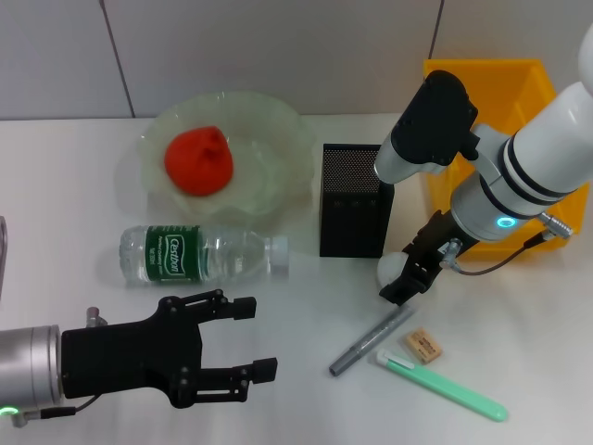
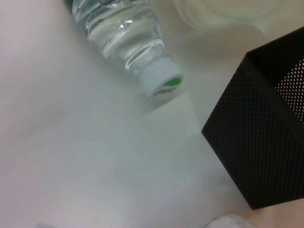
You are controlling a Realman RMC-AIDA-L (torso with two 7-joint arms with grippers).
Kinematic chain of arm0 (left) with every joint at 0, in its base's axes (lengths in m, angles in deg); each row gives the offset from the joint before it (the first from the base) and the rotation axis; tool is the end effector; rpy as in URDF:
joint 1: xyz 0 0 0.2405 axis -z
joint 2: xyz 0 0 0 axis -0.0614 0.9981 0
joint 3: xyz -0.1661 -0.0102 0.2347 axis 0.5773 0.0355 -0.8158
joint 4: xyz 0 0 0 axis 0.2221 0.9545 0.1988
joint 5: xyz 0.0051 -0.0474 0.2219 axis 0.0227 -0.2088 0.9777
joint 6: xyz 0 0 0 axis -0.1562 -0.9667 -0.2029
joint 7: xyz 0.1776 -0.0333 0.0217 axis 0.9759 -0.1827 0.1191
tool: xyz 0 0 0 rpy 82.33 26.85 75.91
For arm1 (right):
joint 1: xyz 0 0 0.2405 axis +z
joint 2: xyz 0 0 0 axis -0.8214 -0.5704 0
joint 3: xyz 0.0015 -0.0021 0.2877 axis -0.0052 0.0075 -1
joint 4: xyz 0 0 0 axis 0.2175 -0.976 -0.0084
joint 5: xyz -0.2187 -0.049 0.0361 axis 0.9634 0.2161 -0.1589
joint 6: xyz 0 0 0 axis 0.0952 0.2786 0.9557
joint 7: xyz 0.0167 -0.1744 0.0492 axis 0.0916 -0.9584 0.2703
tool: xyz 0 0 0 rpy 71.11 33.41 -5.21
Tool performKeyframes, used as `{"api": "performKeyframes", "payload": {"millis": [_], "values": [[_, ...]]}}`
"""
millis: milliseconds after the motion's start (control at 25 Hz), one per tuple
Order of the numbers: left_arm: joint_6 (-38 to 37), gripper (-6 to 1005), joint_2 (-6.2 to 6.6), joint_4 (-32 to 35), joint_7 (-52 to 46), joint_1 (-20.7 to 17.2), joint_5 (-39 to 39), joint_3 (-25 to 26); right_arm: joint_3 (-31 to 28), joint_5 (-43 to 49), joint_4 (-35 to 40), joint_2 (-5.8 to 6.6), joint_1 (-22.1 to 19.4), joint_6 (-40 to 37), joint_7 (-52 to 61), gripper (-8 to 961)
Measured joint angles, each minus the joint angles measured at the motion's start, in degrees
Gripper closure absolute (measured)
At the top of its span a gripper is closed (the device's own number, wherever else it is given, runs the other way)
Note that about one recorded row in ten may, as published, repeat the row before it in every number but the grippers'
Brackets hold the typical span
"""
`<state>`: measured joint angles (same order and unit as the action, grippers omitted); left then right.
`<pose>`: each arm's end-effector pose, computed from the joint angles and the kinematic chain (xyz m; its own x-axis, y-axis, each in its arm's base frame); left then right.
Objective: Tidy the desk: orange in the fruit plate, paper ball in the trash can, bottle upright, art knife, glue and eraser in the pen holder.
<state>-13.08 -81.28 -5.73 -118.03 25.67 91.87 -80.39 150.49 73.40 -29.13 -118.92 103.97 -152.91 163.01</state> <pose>-0.2881 0.3076 -0.0718 0.7860 0.2541 0.5635 0.3308 -0.9430 -0.0362 0.2015 0.4450 -0.1076 0.8300 -0.4605 0.3147 -0.3304 -0.8605 -0.3879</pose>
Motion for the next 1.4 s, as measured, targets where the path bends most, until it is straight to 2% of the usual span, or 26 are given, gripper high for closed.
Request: {"api": "performKeyframes", "payload": {"millis": [120,320,520,600,640,680,760,800,840,880,920,960,1000,1080,1120,1160,1200,1400], "values": [[0.0,179,0.04,0.0,0.0,0.0,0.0,0.0,0.0,0.0,-0.1,-0.03,0.0,0.5,0.0,169],[0.0,179,0.13,0.0,0.1,0.0,-0.1,0.0,0.0,-0.1,0.0,-0.06,0.0,0.5,0.0,401],[0.0,179,0.27,0.0,0.4,0.0,-0.2,0.0,-2.1,-2.8,5.9,-0.01,-0.5,-5.6,0.6,453],[0.0,179,0.3,0.0,0.5,0.1,-0.2,0.0,-6.2,-4.3,12.0,0.08,-0.9,-12.7,1.0,445],[0.0,179,0.3,0.0,0.5,0.1,-0.2,0.0,-6.2,-4.3,12.0,0.08,-0.9,-12.7,1.0,441],[0.0,179,0.29,0.0,0.6,0.2,-0.2,0.0,-9.8,-4.5,15.9,0.1,-0.9,-17.1,1.5,437],[0.0,179,0.21,0.0,0.6,0.3,-0.1,0.0,-14.5,-4.5,20.0,0.14,-1.0,-21.4,1.9,430],[0.0,179,0.21,0.0,0.6,0.3,-0.1,0.0,-14.5,-4.5,20.0,0.14,-1.0,-21.4,1.9,426],[0.0,179,0.18,0.0,0.6,0.3,-0.1,0.0,-17.5,-4.6,22.1,0.22,-1.1,-23.4,1.9,422],[0.0,179,0.07,0.0,0.6,0.2,0.0,0.0,-23.2,-4.7,25.3,0.38,-1.1,-26.3,1.9,418],[0.0,179,0.07,0.0,0.6,0.2,0.0,0.0,-23.2,-4.7,25.3,0.38,-1.1,-26.3,1.9,414],[0.0,179,0.04,0.0,0.6,0.2,0.1,0.0,-28.1,-4.7,27.6,0.72,-1.2,-27.8,1.9,410],[0.0,179,0.01,0.0,0.6,0.1,0.1,0.0,-28.1,-4.7,27.6,0.72,-1.2,-27.8,1.9,406],[0.0,179,-0.02,0.0,0.6,0.0,0.1,0.0,-35.0,-3.8,28.8,1.85,-1.6,-27.3,1.9,398],[0.0,179,-0.02,0.0,0.6,0.0,0.1,0.0,-35.0,-3.8,28.8,1.85,-1.6,-27.3,1.9,395],[0.0,179,-0.07,0.0,0.6,-0.1,0.1,0.0,-38.9,-2.6,28.1,2.64,-2.1,-25.3,1.8,391],[0.0,179,-0.12,0.0,0.6,-0.1,0.1,0.0,-40.4,-1.8,27.4,2.93,-2.4,-23.7,1.7,387],[0.0,179,-0.26,-0.1,0.7,-0.1,0.1,0.0,-42.2,0.8,24.1,3.3,-3.6,-17.3,1.5,367]]}}
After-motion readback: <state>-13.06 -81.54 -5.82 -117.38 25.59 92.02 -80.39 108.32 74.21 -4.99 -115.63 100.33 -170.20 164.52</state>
